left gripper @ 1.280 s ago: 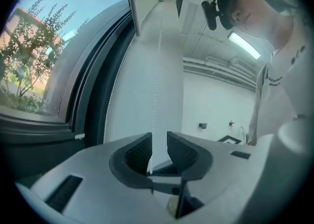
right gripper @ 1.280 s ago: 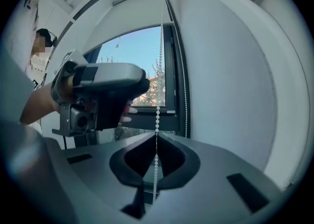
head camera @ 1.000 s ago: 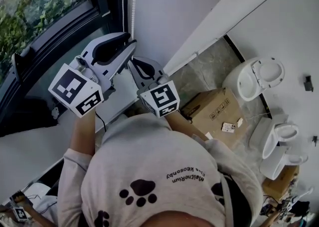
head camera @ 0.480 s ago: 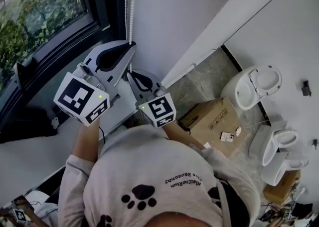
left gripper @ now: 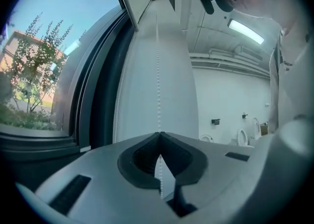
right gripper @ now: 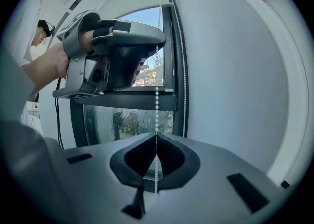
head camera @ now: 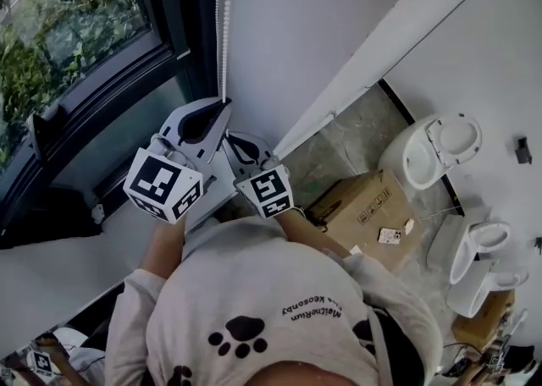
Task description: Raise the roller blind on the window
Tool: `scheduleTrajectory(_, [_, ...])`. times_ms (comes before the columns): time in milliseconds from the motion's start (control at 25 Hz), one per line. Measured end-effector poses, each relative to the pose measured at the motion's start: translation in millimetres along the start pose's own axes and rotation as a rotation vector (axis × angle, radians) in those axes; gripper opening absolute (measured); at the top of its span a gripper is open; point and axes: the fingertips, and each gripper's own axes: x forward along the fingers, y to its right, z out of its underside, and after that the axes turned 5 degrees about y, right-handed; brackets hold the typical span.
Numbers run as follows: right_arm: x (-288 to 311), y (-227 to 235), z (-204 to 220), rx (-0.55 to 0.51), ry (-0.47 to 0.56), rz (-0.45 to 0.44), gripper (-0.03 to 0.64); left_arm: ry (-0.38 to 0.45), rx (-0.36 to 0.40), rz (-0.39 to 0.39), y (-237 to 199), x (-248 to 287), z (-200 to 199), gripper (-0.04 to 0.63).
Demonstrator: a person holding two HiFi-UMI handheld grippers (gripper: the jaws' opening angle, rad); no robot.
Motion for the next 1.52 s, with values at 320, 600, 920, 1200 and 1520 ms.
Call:
scheduleTrajectory(320, [2,2,39,-0.016,-0.048,0.013,0.011,-0.030,-0.001,-0.060,-4,-3,39,0.008])
scheduleTrajectory(600, [3,1,63,-0.011,-0.087,0.020,0.011,-0.047,-0.026,-0.086,-7,-4,64,0.008])
scheduleTrajectory(920, [2,2,82,-0.006,-0.115,0.029,0.011,-0.058,-0.044,-0.106,-7,-5,83,0.008])
scheduleTrajectory(1200, [-4,0,77,0.004,-0.129,0.001,0.012,-0.052,-0.060,-0.112,-9,-5,83,0.008])
scheduleTrajectory(1520, [-34,8,-10,0.028,0.020,0.030,0.022,-0.048,-0.061,-0.120,-13,-8,83,0.008])
